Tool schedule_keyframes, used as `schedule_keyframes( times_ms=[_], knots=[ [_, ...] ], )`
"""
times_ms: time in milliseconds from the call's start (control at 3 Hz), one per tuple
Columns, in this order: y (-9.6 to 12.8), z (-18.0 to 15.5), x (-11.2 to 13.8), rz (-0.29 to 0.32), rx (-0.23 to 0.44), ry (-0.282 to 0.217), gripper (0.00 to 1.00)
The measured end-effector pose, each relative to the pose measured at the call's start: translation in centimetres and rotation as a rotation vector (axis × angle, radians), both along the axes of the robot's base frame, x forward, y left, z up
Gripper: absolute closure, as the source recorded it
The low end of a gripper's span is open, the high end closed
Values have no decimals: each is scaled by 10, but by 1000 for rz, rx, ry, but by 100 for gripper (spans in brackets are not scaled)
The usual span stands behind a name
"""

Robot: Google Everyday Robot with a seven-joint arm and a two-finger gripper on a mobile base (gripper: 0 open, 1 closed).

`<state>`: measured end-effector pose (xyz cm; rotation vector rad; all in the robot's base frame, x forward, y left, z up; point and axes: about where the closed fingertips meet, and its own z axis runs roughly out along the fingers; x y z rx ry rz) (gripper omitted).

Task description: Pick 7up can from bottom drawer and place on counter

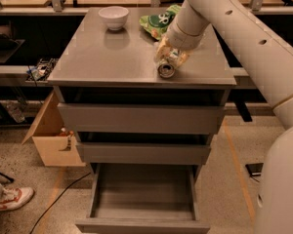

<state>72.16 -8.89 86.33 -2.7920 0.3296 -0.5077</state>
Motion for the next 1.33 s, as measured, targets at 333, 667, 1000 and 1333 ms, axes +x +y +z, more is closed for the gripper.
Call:
schedule_keyframes(
  times_ms=[333,667,1000,1333],
  knots=[
    [0,0,0,-3,2,-2,13],
    [-3,2,1,-10,6,-7,0],
    [-10,6,2,-32,12,-22,0],
    [-29,12,-2,-91,16,-41,0]
  ],
)
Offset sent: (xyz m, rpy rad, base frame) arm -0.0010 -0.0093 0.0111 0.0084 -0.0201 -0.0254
